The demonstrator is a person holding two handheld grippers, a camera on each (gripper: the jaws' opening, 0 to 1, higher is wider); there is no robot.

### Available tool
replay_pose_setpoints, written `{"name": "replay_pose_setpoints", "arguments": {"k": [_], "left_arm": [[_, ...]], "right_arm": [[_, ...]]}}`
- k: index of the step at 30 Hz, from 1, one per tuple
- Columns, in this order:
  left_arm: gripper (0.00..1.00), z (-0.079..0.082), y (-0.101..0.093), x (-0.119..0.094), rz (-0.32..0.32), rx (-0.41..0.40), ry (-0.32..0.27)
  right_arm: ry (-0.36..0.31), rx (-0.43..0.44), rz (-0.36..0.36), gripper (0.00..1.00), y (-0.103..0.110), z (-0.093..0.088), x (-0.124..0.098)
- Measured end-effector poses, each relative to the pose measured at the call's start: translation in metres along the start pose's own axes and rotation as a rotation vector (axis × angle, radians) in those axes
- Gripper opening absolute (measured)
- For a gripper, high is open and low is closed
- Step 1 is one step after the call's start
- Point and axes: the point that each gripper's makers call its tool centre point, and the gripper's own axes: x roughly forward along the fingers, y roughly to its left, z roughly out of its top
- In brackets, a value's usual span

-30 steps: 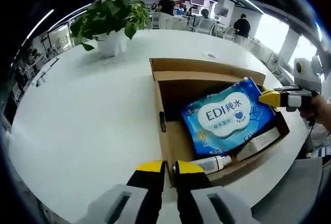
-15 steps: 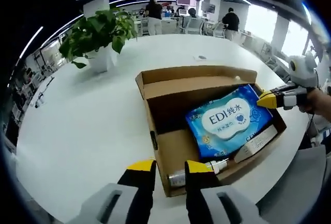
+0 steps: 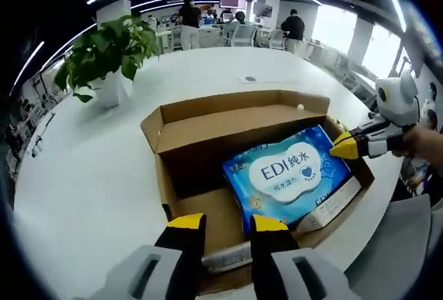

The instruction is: Operate the shoe box by opening the lid, removing the specified soft item, and placing it in the target area until the item is outside and the box remains undamaged.

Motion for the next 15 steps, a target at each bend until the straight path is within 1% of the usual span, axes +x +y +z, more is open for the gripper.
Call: {"name": "replay_pose_setpoints", "arguments": {"k": [2,3,7,8,9,13,14,15], "left_arm": [[0.26,0.0,-0.005,0.007,-0.031,-0.028,-0.002],[0.26,-0.002,-0.006,0.011,-0.039,-0.046,0.007],[0.27,-0.007,-0.006,0.021,-0.054,-0.065,0.036],[0.26,-0.007,-0.007,0.024,-0.063,-0.076,0.034],[0.26,-0.007,-0.008,0.025,-0.071,-0.094,0.035],[0.25,-0.01,-0.022,0.034,-0.153,-0.179,0.06],[0.25,-0.014,-0.024,0.037,-0.163,-0.217,0.078],[0.25,-0.014,-0.024,0.039,-0.166,-0.222,0.079]], "right_arm": [[0.005,-0.009,-0.004,0.0,-0.001,-0.001,0.0],[0.008,-0.019,-0.007,0.0,-0.001,-0.003,0.0],[0.017,-0.039,-0.016,0.0,-0.004,-0.006,0.001],[0.017,-0.042,-0.016,0.0,-0.004,-0.006,0.001],[0.016,-0.044,-0.016,0.0,-0.004,-0.006,0.001],[0.015,-0.061,-0.017,0.0,-0.004,-0.006,0.001],[0.014,-0.063,-0.017,0.0,-0.004,-0.006,0.001],[0.013,-0.063,-0.017,0.0,-0.004,-0.006,0.001]]}}
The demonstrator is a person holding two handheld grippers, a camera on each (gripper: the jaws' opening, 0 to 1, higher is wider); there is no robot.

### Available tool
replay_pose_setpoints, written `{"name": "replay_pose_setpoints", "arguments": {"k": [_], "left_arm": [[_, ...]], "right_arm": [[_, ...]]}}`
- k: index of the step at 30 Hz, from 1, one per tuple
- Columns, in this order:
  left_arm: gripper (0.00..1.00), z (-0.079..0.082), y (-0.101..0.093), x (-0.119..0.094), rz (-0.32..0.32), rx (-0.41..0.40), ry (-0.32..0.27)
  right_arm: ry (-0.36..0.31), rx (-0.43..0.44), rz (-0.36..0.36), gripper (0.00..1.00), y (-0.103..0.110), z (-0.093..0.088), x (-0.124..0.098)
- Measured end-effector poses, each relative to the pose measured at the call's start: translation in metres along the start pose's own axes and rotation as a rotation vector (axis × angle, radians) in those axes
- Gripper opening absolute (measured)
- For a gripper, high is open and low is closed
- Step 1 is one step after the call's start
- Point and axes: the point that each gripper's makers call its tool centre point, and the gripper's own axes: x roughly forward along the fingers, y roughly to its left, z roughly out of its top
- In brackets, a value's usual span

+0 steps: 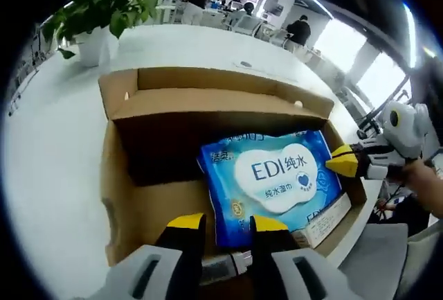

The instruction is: Operate the shoe box by opening the lid, removing the specified soft item, and placing it in the target area until the item is outside and the box remains undamaged.

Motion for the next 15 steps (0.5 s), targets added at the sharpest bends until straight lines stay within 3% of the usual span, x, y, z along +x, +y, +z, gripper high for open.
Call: {"name": "replay_pose_setpoints", "arguments": {"k": [2,6,11,15], "left_arm": [[0.18,-0.004,-0.006,0.005,-0.031,-0.043,0.008],[0.12,-0.002,-0.005,0.004,-0.013,-0.067,-0.005],[0.05,0.0,-0.011,-0.001,-0.008,-0.06,-0.009],[0.04,0.0,-0.013,-0.005,0.012,0.001,-0.012]], "right_arm": [[-0.002,0.001,0.001,0.0,0.0,0.0,0.0],[-0.004,0.009,-0.001,0.0,0.0,0.0,0.0],[-0.019,0.051,-0.005,0.0,-0.001,0.001,0.001],[-0.032,0.073,-0.013,0.0,-0.001,0.002,0.001]]}}
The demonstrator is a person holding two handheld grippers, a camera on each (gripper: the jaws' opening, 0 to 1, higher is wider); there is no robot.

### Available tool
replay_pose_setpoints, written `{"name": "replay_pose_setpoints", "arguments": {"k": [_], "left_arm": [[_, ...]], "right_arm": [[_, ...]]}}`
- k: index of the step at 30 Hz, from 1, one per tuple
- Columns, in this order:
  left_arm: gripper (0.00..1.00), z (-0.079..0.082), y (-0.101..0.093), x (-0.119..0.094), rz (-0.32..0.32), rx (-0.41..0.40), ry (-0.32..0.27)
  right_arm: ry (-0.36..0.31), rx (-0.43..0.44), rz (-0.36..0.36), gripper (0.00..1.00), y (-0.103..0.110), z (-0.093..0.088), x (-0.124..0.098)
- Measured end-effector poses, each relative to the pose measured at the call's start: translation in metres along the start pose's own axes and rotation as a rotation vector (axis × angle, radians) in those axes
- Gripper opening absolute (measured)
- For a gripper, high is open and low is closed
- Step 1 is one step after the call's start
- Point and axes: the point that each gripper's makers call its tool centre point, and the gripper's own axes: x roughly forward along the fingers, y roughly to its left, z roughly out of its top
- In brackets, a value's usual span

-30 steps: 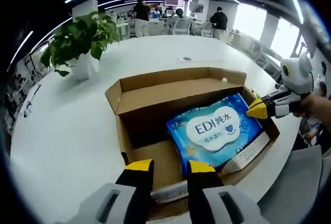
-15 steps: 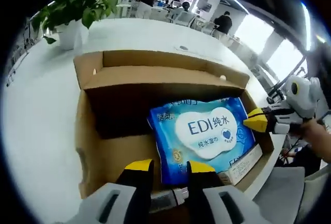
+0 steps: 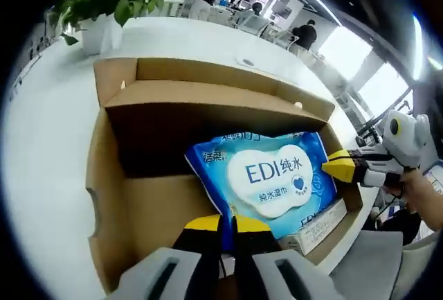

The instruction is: Operate the shoe box by opening the lid, removing the specified soft item, and placing it in the target area until the item is outside and the box remains undamaged.

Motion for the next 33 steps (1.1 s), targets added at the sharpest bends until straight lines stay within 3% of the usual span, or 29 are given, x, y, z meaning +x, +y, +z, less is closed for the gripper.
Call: {"name": "replay_pose_setpoints", "arguments": {"k": [7,13,20,30,33], "left_arm": [[0.03,0.007,-0.001,-0.014,0.009,0.017,-0.026],[0.03,0.011,-0.004,-0.027,0.011,-0.005,-0.053],[0.03,0.018,-0.016,-0.038,0.021,0.037,-0.084],[0.03,0.031,-0.05,-0.042,-0.014,0.054,-0.123],[0.03,0.035,-0.061,-0.038,-0.006,0.104,-0.128]], "right_arm": [[-0.068,0.078,0.052,0.0,0.007,0.012,-0.007],[-0.096,0.106,0.072,0.0,0.013,0.021,-0.014],[-0.11,0.119,0.081,0.0,0.015,0.024,-0.028],[-0.153,0.183,0.059,0.0,-0.001,0.031,-0.062],[-0.177,0.182,0.042,0.0,-0.007,0.033,-0.071]]}}
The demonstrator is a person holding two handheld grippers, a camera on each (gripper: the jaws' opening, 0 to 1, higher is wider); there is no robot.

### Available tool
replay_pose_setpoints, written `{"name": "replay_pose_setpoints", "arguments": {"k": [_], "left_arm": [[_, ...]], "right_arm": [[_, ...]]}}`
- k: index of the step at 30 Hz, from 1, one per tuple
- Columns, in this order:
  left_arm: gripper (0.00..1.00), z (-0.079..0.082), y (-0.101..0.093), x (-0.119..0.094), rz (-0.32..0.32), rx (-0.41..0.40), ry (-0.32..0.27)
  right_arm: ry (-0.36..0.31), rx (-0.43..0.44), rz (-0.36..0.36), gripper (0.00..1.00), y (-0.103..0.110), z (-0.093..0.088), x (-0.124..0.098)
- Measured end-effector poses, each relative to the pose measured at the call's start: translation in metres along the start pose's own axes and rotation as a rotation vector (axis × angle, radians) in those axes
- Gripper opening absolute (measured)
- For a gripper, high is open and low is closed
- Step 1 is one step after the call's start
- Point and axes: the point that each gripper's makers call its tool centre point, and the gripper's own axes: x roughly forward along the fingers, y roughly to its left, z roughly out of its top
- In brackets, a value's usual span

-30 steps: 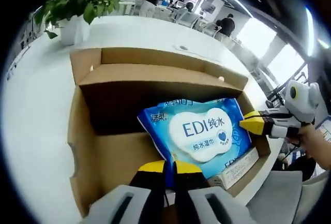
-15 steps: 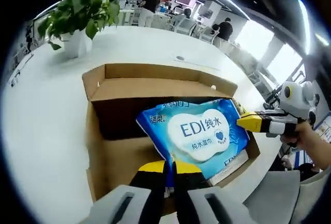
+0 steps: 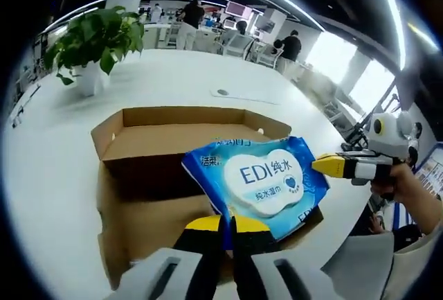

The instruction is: Operate the shoe box by opening the lid, removing the specified soft item, and placing it in the target area until the item is outside and the box remains undamaged.

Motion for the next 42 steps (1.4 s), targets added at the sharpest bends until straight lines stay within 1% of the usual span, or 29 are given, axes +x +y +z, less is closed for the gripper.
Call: {"name": "replay_pose_setpoints", "arguments": {"k": [4,7,9,10,14,23,31,36,42], "left_arm": [[0.03,0.004,-0.013,0.006,-0.011,0.009,0.0],[0.03,0.007,-0.024,0.012,-0.034,0.011,-0.001],[0.03,0.009,-0.031,0.016,-0.035,0.026,-0.002],[0.03,0.01,-0.037,0.018,-0.039,0.046,0.0],[0.03,0.015,-0.054,0.028,-0.057,0.068,0.003],[0.03,0.022,-0.088,0.047,-0.104,0.09,0.004],[0.03,0.032,-0.111,0.064,-0.132,0.096,-0.006],[0.03,0.035,-0.128,0.071,-0.144,0.109,-0.016],[0.03,0.036,-0.147,0.085,-0.165,0.128,-0.02]], "right_arm": [[-0.022,0.016,-0.019,0.0,-0.009,0.005,-0.012],[-0.036,0.031,-0.035,0.0,-0.02,0.007,-0.024],[-0.037,0.033,-0.044,0.0,-0.026,0.006,-0.03],[-0.039,0.03,-0.049,0.0,-0.029,0.005,-0.032],[-0.04,0.032,-0.08,0.0,-0.044,0.005,-0.044],[-0.059,0.064,-0.131,0.0,-0.077,0.006,-0.074],[-0.072,0.069,-0.164,0.0,-0.1,0.009,-0.092],[-0.085,0.065,-0.184,0.0,-0.113,0.011,-0.102],[-0.1,0.077,-0.217,0.0,-0.134,0.01,-0.117]]}}
